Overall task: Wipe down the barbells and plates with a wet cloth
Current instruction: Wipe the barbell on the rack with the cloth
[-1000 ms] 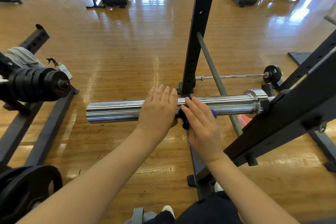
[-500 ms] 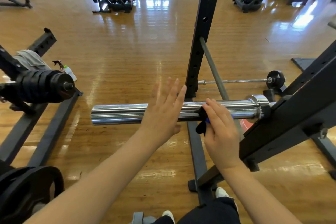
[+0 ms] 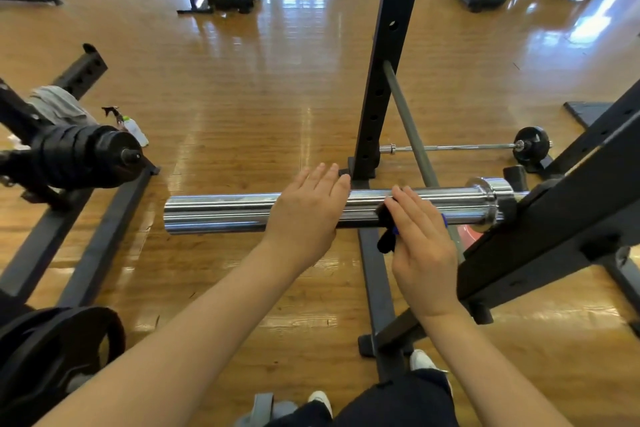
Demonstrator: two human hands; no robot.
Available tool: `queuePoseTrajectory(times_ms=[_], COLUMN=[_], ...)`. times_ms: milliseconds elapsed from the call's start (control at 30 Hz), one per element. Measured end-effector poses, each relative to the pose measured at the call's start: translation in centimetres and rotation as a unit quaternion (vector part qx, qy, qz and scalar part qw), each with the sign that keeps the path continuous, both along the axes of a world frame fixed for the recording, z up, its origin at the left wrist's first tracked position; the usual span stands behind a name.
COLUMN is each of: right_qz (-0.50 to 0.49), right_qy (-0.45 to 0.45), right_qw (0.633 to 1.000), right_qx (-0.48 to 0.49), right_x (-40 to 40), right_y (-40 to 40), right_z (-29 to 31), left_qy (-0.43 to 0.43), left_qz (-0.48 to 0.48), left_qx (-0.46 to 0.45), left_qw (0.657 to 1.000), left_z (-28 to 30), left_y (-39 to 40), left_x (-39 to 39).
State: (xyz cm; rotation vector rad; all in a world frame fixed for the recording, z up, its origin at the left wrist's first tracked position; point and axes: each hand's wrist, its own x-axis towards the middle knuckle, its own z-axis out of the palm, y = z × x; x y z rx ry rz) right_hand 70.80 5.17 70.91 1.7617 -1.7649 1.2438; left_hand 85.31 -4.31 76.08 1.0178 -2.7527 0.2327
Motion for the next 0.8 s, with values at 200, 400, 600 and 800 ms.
queuePoseTrajectory(times_ms=[200,400,600,800], right_qz=[0.031,-0.021,-0.015,0.036], right_qy=[0.026,0.024,-0.017,0.038], right_qw=[0.999,0.999,1.0,0.997], right_qx=[0.035,0.028,0.018,0.058], right_x=[2.9,-0.6,-0.7,1.6], right_y=[-1.8,0.1,0.7,-0.6], right_z=[0.5,-0.6,1.7,0.2], left_qy=[-0.048,-0.064,0.021,-0.044], left_qz=[-0.002,0.023,0.003,-0.002], left_qx=[0.126,-0.017,-0.055,0.084], left_qw=[0.991,0.998,0.998,0.996], left_z=[1.8,0.5,-1.4,0.9], left_y=[-1.1,0.9,0.9,-0.2], left_x=[-0.3,-0.2,-1.2,-1.7])
